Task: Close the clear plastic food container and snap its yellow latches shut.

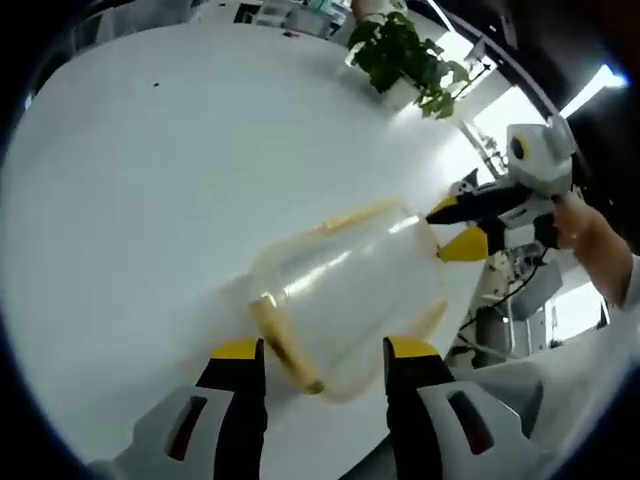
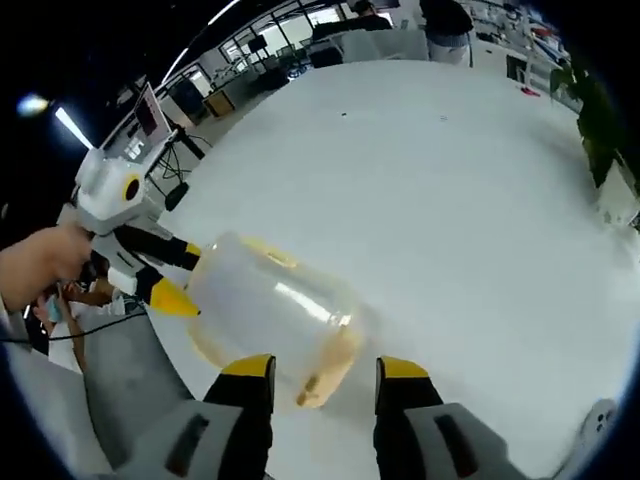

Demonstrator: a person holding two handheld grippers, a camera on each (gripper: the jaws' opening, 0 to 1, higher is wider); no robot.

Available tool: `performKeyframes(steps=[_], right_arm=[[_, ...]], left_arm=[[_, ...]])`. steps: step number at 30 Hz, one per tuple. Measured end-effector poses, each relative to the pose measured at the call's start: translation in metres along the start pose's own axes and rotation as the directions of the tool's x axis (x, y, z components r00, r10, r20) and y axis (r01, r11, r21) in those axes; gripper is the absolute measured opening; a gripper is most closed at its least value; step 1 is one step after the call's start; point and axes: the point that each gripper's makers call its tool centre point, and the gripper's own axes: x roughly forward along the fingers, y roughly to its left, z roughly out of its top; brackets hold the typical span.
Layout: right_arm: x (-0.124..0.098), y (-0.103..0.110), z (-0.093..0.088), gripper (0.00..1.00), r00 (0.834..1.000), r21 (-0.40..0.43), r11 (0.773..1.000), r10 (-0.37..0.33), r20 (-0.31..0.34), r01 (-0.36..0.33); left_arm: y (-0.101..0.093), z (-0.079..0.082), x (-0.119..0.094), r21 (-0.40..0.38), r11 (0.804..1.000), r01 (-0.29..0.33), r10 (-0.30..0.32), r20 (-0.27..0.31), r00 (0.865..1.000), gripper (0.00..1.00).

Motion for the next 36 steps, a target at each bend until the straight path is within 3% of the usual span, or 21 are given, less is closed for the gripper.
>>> performKeyframes(steps=[12,36], right_arm=[[0.010,0.009,-0.001,0.35,1.000,-0.013,1.000,0.007,-0.017,-0.007],[0.014,0.011,-0.002,0.33,0.999,0.040,0.999,-0.010,-0.051,0.012]], left_arm=[[-0.003,-0.002,0.002,0.010,0.999,-0.042,0.042,-0.017,0.999,0.50],[-0.003,0.000,0.010,-0.085,0.996,-0.022,0.021,-0.011,1.000,0.48]])
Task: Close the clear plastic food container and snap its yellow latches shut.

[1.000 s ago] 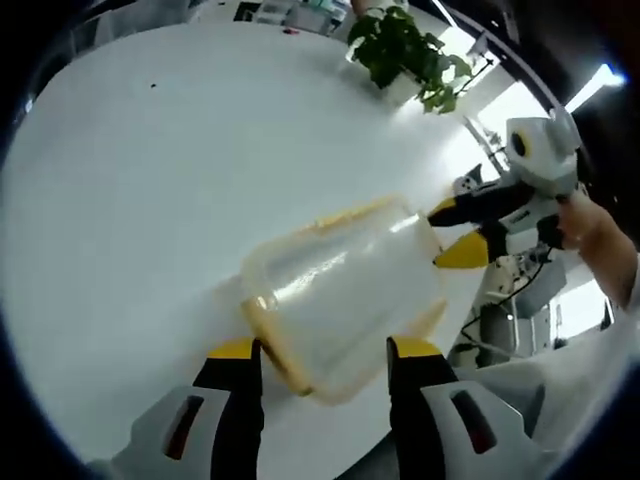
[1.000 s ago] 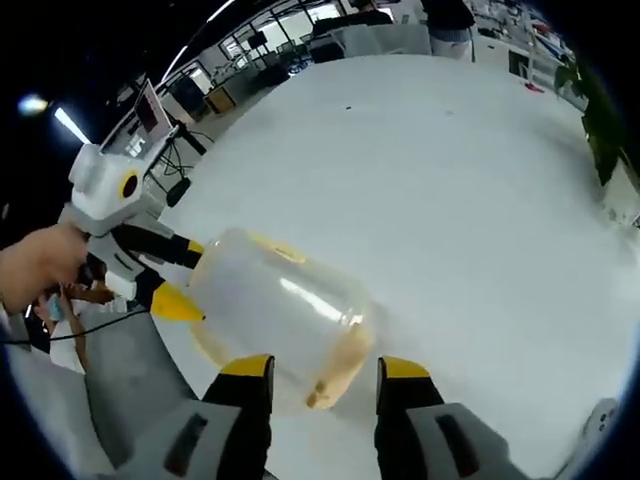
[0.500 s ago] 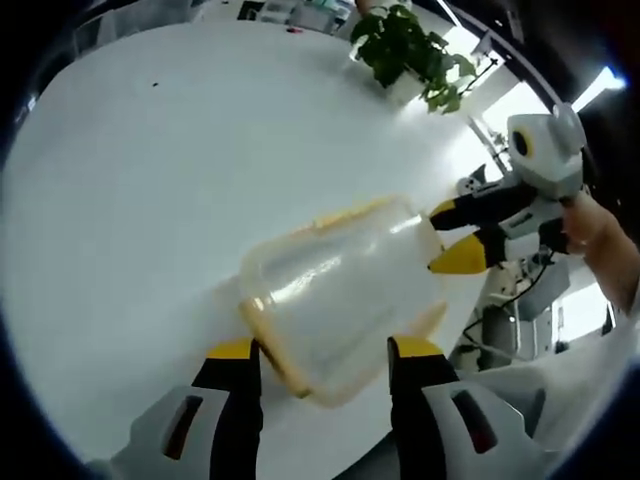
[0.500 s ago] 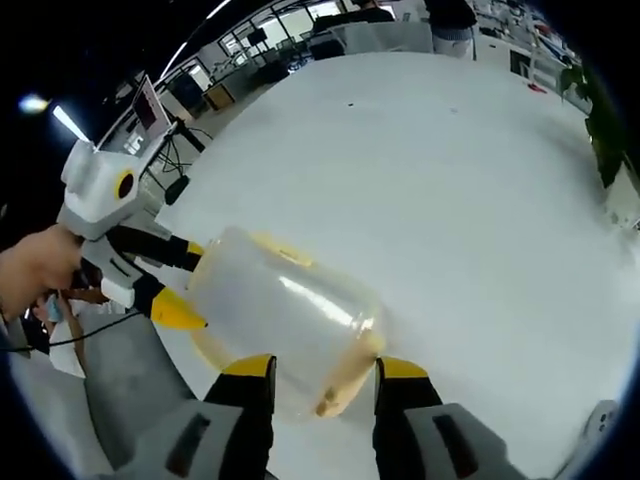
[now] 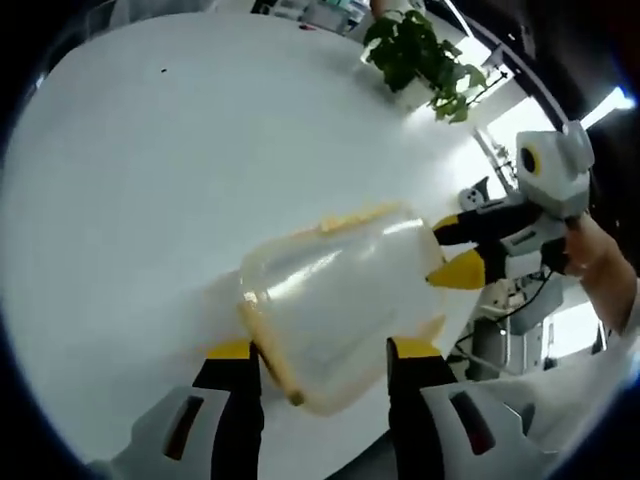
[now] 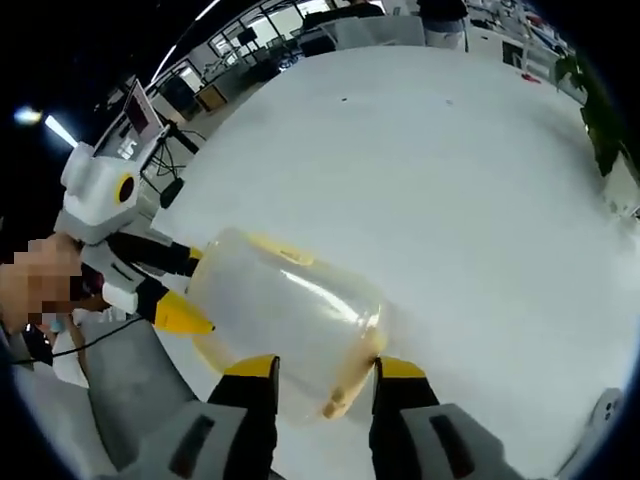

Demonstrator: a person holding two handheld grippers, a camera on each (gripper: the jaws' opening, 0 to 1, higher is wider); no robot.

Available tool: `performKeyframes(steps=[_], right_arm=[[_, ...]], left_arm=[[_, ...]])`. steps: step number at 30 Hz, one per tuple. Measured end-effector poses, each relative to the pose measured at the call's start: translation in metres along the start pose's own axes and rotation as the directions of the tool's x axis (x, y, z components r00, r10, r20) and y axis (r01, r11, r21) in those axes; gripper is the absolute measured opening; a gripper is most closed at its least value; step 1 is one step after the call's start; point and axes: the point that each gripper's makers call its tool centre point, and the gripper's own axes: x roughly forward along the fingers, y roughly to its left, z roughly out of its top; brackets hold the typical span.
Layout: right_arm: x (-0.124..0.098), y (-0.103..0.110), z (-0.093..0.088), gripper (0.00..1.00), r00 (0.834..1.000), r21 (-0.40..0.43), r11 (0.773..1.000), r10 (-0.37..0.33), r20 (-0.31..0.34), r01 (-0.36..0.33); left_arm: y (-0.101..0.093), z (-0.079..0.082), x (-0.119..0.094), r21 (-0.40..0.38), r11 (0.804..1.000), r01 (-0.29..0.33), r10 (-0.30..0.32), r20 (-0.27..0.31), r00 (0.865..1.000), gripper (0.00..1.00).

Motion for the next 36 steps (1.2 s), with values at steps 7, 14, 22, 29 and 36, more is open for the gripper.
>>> performKeyframes(steps=[7,14,22,29,36], right_arm=[[-0.001,-0.001,-0.009,0.33,1.000,0.031,0.999,0.014,-0.006,-0.014],[0.002,0.001,-0.004,0.33,1.000,0.032,0.999,0.014,-0.006,-0.014],[0.003,0.002,0.000,0.34,1.000,0.044,0.999,0.027,0.007,-0.027],[0.003,0.004,0.002,0.35,0.999,0.038,0.999,0.033,0.025,-0.034],[-0.001,0.000,0.006,0.32,0.999,-0.020,0.999,0.030,0.043,-0.029]], left_arm=[[-0.004,0.003,-0.004,-0.018,1.000,0.016,-0.016,0.009,1.000,0.44],[-0.004,0.002,-0.004,-0.019,1.000,0.021,-0.021,0.006,1.000,0.45],[-0.001,0.002,-0.002,-0.024,0.999,0.028,-0.028,0.012,1.000,0.47],[-0.001,0.002,-0.001,-0.004,0.999,0.041,-0.041,0.037,0.998,0.49],[0.000,0.003,-0.005,0.081,0.996,0.033,-0.038,0.066,0.997,0.48]])
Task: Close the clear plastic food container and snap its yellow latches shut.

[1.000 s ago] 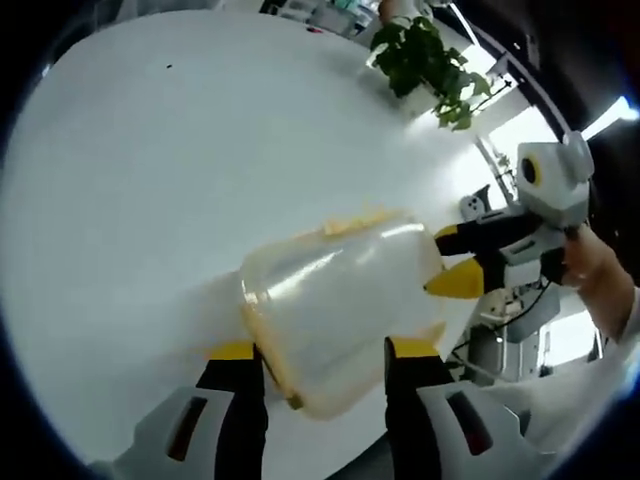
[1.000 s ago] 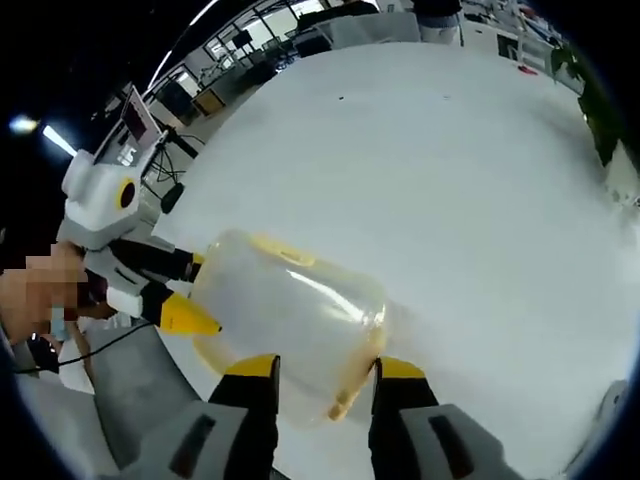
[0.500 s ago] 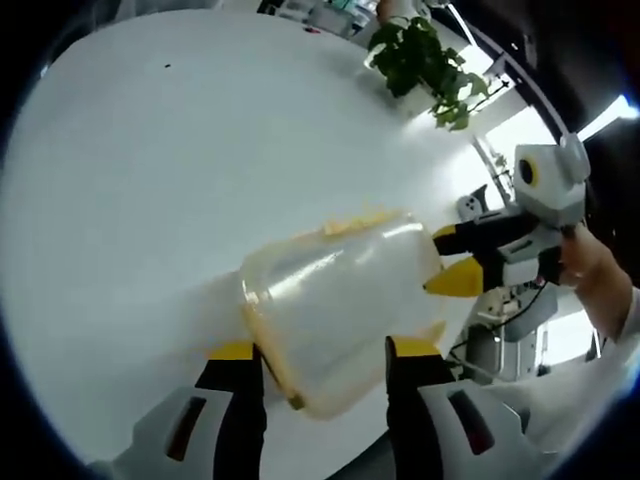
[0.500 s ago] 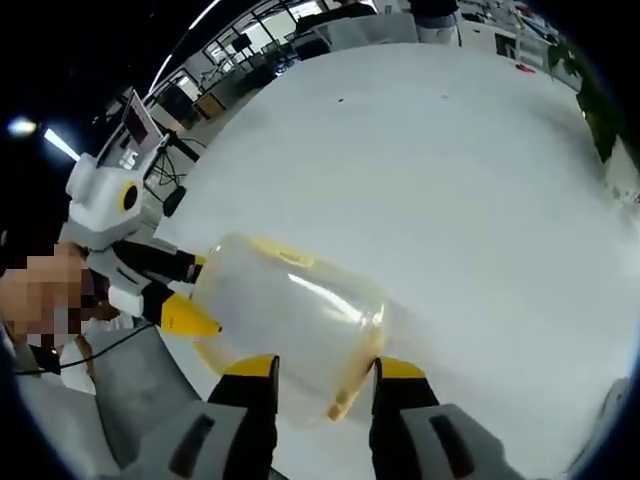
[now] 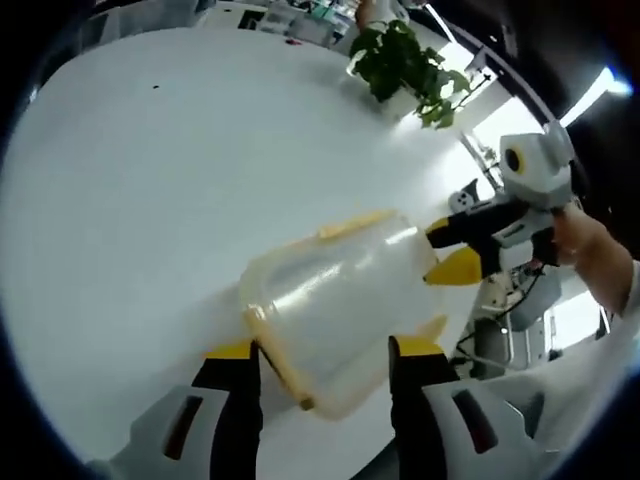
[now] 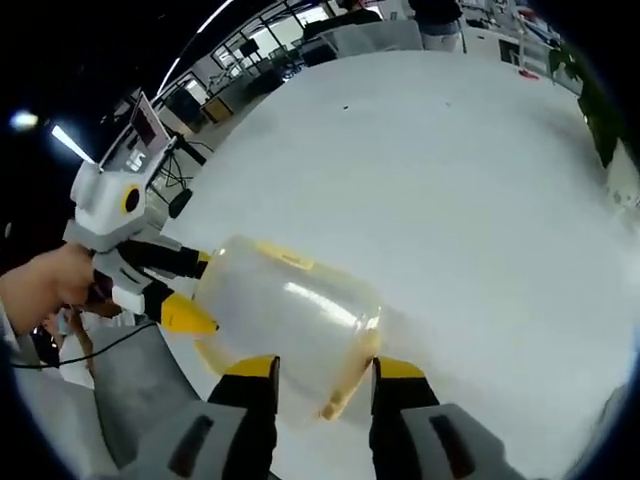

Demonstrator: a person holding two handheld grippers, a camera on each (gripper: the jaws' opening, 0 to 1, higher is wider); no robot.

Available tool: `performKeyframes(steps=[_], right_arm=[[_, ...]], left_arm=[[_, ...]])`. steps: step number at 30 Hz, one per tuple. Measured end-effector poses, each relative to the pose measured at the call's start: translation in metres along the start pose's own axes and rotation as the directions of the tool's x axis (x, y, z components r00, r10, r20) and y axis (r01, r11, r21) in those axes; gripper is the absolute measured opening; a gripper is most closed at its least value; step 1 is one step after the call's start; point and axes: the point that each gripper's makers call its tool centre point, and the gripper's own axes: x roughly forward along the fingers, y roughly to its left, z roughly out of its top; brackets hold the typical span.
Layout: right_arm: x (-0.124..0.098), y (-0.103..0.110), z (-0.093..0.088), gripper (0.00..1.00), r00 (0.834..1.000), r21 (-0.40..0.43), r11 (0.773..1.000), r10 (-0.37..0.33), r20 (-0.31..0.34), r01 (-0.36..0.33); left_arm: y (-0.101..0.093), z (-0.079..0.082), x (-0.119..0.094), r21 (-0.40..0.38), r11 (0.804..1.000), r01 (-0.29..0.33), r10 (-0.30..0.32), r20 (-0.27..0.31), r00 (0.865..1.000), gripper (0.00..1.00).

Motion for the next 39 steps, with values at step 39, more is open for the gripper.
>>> performKeyframes(steps=[39], right_arm=[[-0.011,0.056,0.027,0.22,0.984,-0.746,0.657,0.175,0.014,-0.106]], left_arm=[[-0.056,0.040,-0.021,0.663,0.746,0.065,-0.183,0.111,0.977,0.33]])
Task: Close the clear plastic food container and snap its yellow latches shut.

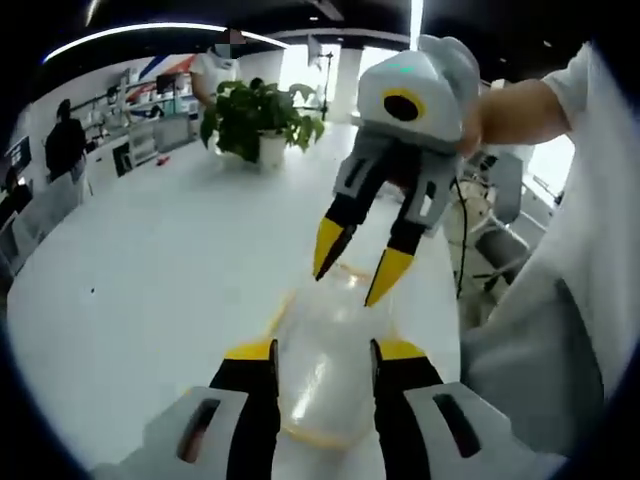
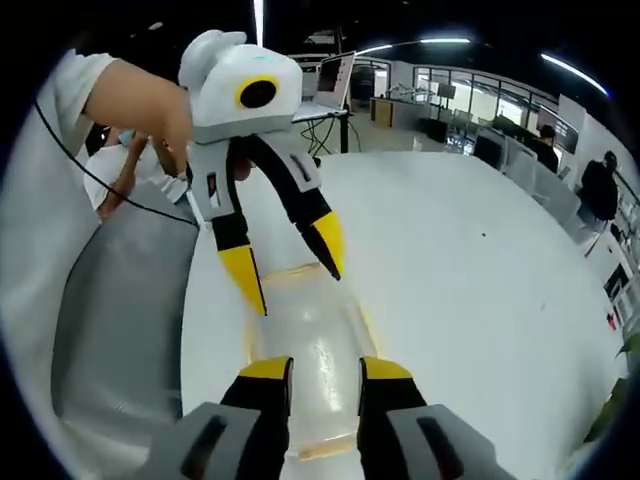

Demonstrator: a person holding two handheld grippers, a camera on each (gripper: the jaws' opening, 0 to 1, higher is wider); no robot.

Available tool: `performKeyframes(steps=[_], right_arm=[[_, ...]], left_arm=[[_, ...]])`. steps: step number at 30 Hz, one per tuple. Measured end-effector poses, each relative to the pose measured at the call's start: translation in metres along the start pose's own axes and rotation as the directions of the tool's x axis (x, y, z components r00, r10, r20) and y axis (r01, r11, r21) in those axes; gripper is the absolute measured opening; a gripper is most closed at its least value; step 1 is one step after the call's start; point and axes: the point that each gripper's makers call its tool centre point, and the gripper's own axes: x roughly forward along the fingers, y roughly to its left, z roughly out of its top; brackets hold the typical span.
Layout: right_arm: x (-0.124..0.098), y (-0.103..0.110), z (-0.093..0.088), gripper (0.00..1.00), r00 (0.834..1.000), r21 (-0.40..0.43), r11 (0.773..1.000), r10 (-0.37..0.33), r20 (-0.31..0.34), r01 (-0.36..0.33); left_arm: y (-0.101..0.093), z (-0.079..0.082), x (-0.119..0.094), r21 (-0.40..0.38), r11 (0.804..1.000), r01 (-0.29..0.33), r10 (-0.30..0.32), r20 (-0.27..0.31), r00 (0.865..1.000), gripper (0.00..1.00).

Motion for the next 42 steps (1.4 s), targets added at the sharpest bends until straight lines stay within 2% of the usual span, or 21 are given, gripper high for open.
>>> performKeyframes(steps=[3,6,8,10,14,18,21,26,31,37,42], right_arm=[[0.004,0.002,0.000,0.21,1.000,-0.039,0.999,0.007,-0.011,-0.007],[0.009,0.005,-0.003,0.19,0.999,-0.064,0.998,0.026,-0.029,-0.028],[0.011,0.006,-0.003,0.17,0.999,-0.084,0.996,0.032,-0.034,-0.035],[0.014,0.005,-0.002,0.15,0.999,-0.104,0.994,0.032,-0.039,-0.036],[0.017,0.001,0.000,0.12,0.999,-0.113,0.993,0.026,-0.035,-0.030],[0.021,-0.002,0.002,0.10,0.999,-0.113,0.993,0.028,-0.038,-0.032],[0.023,-0.002,0.002,0.08,0.999,-0.136,0.990,0.031,-0.039,-0.036],[0.027,-0.008,0.004,0.08,0.999,-0.143,0.989,0.017,-0.033,-0.021],[0.031,-0.011,0.005,0.04,0.999,-0.130,0.991,0.020,-0.040,-0.025],[0.038,-0.015,0.004,0.08,0.998,-0.134,0.991,0.016,-0.055,-0.023],[0.040,-0.019,0.004,0.11,0.998,-0.143,0.990,0.008,-0.066,-0.017]], left_arm=[[-0.002,-0.005,0.005,0.058,0.998,0.002,-0.001,-0.017,1.000,0.27],[-0.005,-0.008,0.011,0.055,0.998,0.017,-0.016,-0.023,1.000,0.26],[-0.014,-0.008,0.014,0.062,0.996,0.065,-0.064,-0.029,0.998,0.27],[-0.017,-0.012,0.017,0.096,0.993,0.073,-0.068,-0.050,0.996,0.26],[-0.022,-0.013,0.021,0.128,0.988,0.091,-0.084,-0.058,0.995,0.20],[-0.023,-0.013,0.024,0.135,0.986,0.098,-0.090,-0.064,0.994,0.18],[-0.026,-0.013,0.026,0.170,0.979,0.109,-0.100,-0.063,0.993,0.15],[-0.034,-0.018,0.031,0.215,0.966,0.140,-0.122,-0.097,0.988,0.10],[-0.036,-0.017,0.035,0.220,0.966,0.136,-0.117,-0.098,0.988,0.06],[-0.039,-0.017,0.038,0.230,0.963,0.139,-0.121,-0.090,0.989,0.06],[-0.045,-0.016,0.038,0.197,0.970,0.141,-0.128,-0.075,0.989,0.07]])
